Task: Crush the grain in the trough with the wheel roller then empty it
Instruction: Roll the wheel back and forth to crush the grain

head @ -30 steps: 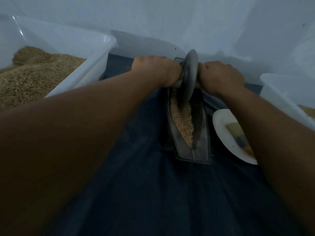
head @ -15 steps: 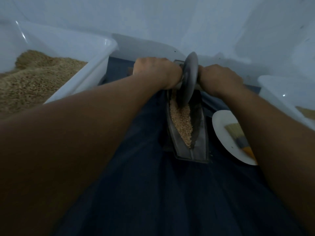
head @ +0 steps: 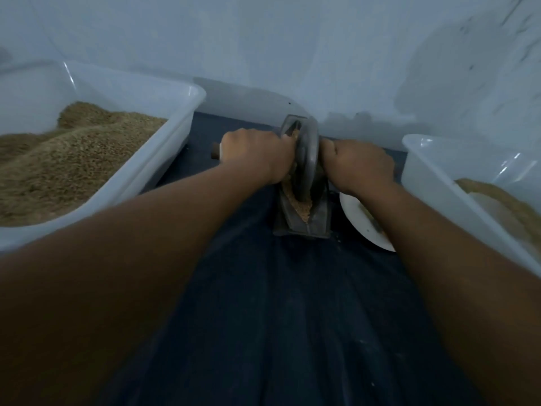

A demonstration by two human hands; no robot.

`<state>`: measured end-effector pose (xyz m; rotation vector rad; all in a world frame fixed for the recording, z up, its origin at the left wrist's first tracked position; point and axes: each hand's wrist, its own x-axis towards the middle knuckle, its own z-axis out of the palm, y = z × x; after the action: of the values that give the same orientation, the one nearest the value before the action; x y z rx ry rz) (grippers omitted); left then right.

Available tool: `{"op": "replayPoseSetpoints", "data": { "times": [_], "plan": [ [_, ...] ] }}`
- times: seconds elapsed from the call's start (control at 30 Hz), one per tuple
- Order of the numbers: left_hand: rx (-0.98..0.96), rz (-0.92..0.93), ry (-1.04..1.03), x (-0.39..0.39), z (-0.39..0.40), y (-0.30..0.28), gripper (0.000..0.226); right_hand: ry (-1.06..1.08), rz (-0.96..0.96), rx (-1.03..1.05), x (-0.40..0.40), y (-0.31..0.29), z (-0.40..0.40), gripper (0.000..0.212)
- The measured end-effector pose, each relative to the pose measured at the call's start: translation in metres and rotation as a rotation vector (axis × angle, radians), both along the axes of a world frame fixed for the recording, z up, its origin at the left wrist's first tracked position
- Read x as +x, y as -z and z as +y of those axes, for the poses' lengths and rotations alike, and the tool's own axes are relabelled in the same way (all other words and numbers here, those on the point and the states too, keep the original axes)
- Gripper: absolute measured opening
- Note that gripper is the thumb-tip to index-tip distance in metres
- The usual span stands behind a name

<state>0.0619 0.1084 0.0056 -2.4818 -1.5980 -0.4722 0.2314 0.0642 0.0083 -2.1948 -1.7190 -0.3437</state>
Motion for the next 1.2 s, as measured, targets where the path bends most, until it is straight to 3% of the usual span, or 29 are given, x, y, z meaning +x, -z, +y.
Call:
{"op": "replayPoseSetpoints", "data": {
  "times": [0.2, 0.57, 0.73, 0.93, 1.2],
  "plan": [
    [-0.042, -0.041, -0.059, -0.008, -0.008, 0.003, 0.045, -0.025, -0.087, 0.052, -0.007, -0.001, -0.01, 0.062],
    [0.075, -0.038, 0.036, 0.009, 0.03, 0.002, 0.037, 0.047, -0.022, -0.012, 0.009, 0.003, 0.03, 0.05],
    [-0.018, 0.032, -0.014, 0.022, 0.063, -0.007, 0.045, -0.078, -0.133, -0.108, 0.027, -0.001, 0.062, 0.043],
    [-0.228, -0.051, -0.088, 0.021, 0.086, -0.013, 0.063, -0.029, -0.125, -0.208, 0.027, -0.018, 0.098, 0.068],
    [-0.159, -0.012, -0.067, 0.018, 0.07, -0.006, 0.054, 0.015, -0.06, -0.215, 0.019, -0.014, 0.077, 0.066]
  ]
}}
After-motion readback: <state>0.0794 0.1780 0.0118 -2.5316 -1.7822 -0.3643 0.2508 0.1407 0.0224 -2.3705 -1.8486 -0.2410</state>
